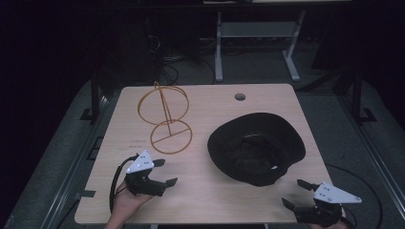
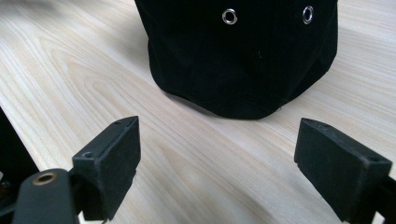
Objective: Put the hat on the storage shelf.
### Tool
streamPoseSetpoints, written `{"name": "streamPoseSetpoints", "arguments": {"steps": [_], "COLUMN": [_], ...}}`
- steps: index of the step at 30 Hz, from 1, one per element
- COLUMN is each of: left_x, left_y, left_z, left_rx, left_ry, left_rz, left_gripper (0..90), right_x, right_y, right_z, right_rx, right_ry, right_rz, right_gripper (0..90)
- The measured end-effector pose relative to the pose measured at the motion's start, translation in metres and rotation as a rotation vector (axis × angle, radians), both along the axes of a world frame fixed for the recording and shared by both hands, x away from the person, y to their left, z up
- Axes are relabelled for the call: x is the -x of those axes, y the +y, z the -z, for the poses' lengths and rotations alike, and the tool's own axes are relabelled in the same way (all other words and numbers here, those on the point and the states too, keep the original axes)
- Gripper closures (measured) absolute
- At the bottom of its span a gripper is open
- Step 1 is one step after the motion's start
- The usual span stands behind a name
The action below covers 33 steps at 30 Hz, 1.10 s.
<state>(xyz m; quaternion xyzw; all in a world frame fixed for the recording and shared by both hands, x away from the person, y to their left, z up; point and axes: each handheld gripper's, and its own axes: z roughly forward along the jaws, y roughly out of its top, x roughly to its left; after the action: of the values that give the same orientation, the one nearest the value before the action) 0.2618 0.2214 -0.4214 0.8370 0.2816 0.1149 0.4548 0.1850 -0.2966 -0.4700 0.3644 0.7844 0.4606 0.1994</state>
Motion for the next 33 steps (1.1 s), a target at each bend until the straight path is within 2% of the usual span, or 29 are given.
{"name": "streamPoseSetpoints", "arguments": {"steps": [7,14,22,33], "left_x": [0.000,0.001,0.005,0.005], "left_y": [-0.006,-0.017,-0.035,-0.068], "left_z": [0.001,-0.003,-0.010,-0.025], "left_rx": [-0.006,0.010,0.013,0.008], "left_ry": [0.010,0.012,0.012,-0.015], "left_rz": [0.023,0.060,0.119,0.204], "left_gripper": [17.5,17.4,17.4,17.4], "right_x": [-0.002,-0.003,-0.004,-0.004], "right_y": [-0.001,0.001,0.002,0.000], "right_z": [0.001,0.001,0.000,-0.002], "right_rx": [-0.010,-0.014,-0.018,-0.031], "right_ry": [0.014,0.018,0.020,0.022], "right_rz": [-0.005,-0.012,-0.013,-0.010], "right_gripper": [14.1,14.1,14.0,14.0]}}
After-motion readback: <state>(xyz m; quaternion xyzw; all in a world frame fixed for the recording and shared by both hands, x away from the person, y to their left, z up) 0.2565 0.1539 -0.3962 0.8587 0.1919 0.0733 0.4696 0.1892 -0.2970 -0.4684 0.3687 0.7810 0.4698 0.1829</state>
